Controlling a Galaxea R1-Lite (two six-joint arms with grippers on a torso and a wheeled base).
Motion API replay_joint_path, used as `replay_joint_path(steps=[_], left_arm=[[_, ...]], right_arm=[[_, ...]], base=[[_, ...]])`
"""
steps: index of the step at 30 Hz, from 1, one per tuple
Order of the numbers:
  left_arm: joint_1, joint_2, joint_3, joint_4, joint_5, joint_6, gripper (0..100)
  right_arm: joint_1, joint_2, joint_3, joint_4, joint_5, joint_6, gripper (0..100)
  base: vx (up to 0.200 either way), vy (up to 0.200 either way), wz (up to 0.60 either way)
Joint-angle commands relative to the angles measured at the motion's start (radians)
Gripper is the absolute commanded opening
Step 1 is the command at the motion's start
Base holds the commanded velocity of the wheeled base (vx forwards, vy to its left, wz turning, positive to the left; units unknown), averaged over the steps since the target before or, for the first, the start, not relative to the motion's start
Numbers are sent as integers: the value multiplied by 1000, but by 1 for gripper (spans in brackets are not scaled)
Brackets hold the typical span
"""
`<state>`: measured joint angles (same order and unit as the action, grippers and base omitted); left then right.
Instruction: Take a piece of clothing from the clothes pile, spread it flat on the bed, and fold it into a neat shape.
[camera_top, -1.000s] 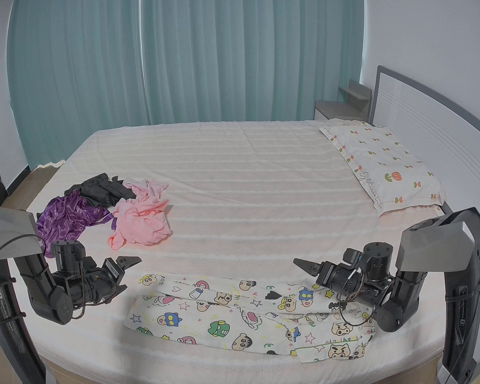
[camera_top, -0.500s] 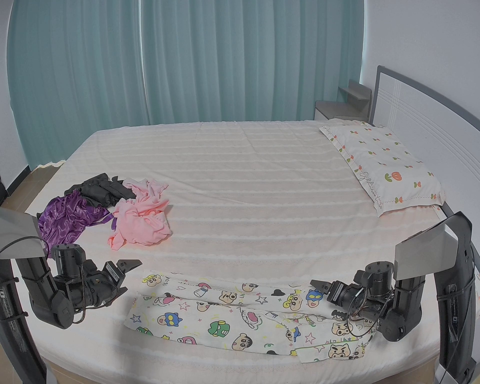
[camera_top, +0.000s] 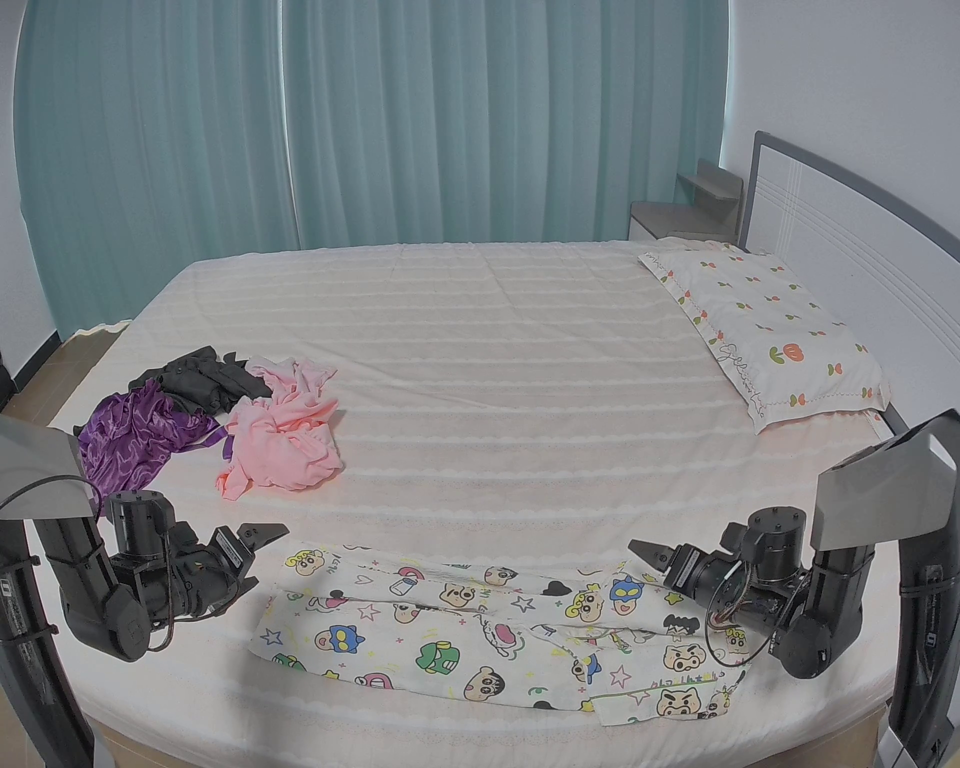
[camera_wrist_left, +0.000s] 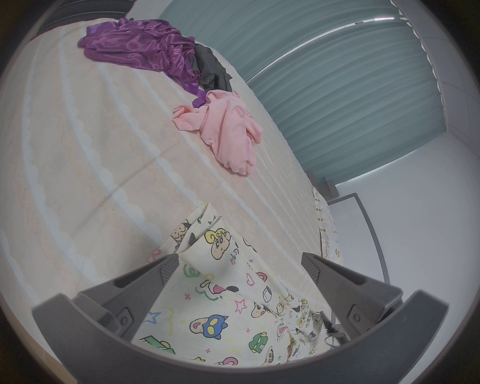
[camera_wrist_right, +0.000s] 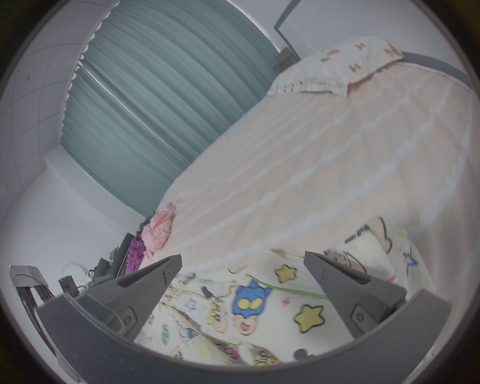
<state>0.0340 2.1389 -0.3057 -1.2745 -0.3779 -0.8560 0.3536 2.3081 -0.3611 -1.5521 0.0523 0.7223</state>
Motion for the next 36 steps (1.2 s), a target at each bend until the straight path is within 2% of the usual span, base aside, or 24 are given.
replay_joint_path(steps=[1,3,4,7,8,10,12,19,22,28,34,36], left_arm=[[-45,4,-12,0,28,46,100],[-66,4,-26,1,56,54,100],[-102,-2,-79,14,102,57,100],[-112,-5,-119,46,102,80,100],[-118,-14,-174,129,102,166,100],[-117,-30,-210,218,102,261,100],[-115,-67,-219,268,99,295,100],[-118,-91,-205,307,86,295,100],[-118,-93,-182,305,86,295,100],[-131,-90,-177,314,93,295,100],[-125,-47,-233,317,97,290,100],[-115,-34,-250,319,97,288,100]], right_arm=[[25,-200,54,-19,-34,3,100],[27,-239,102,-19,-29,5,100],[39,-289,209,-19,-25,12,100],[45,-305,272,-19,-25,35,100],[47,-311,324,-19,-20,74,100],[47,-305,349,-19,-19,103,100],[48,-297,361,-19,-19,101,100],[59,-308,361,-19,18,104,100],[61,-309,361,-19,18,106,100],[62,-303,361,-19,18,106,100],[62,-305,361,-19,17,106,100],[64,-303,361,-19,15,106,100]], base=[[0,0,0],[0,0,0],[0,0,0],[0,0,0],[0,0,0],[0,0,0],[0,0,0],[0,0,0],[-200,0,0],[0,0,0],[0,0,0],[0,200,0]])
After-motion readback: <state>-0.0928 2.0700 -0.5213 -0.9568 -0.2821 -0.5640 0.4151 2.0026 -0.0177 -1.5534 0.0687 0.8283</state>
